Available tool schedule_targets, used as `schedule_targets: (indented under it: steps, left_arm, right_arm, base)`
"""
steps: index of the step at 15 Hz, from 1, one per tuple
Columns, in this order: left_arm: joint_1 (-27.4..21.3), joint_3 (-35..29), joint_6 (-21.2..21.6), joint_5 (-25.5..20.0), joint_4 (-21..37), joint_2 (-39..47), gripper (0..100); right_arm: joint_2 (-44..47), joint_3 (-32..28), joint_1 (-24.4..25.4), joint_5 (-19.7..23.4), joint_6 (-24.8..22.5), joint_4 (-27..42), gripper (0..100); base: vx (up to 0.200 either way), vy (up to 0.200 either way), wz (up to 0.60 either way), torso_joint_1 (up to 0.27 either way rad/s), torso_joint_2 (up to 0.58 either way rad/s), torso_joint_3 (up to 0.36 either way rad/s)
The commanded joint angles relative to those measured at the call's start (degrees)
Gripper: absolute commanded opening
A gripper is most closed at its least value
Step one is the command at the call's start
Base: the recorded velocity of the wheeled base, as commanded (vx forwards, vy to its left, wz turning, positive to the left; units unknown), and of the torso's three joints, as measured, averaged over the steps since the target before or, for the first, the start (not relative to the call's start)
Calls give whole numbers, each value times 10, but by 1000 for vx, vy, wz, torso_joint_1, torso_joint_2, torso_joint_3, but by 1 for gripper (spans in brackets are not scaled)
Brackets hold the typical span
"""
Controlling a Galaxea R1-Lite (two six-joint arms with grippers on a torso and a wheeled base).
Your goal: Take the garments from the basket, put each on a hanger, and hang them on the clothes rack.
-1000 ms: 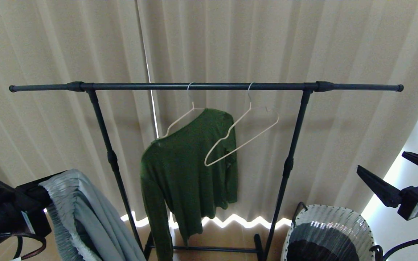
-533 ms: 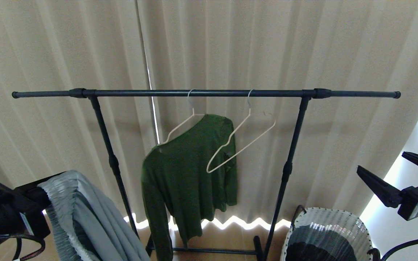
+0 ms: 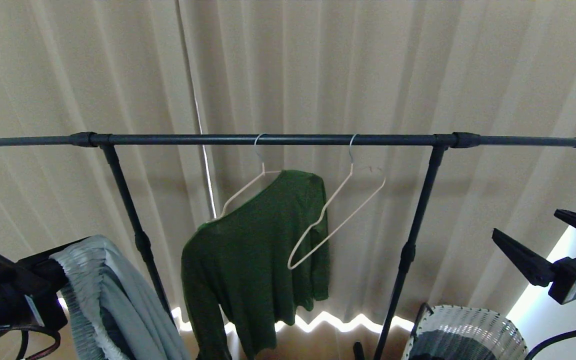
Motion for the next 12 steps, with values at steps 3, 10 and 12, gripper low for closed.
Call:
schedule_targets:
  steps: [3,10,12]
  left_arm:
    - [0,0,0,0,0,-10,0]
    - [-4,-3,0,-1,1,-19,0]
    - [-4,-4,0,-1,1,-20,0]
  right_arm:
    - [-9,5,13,3,0,8,100]
    - [13,-135,162,-4,60,285,100]
    - [24,-164,207,-4,103,319,100]
  base:
    - [67,0,0,1,2,1]
    - [0,0,0,0,0,0]
    - [0,0,0,0,0,0]
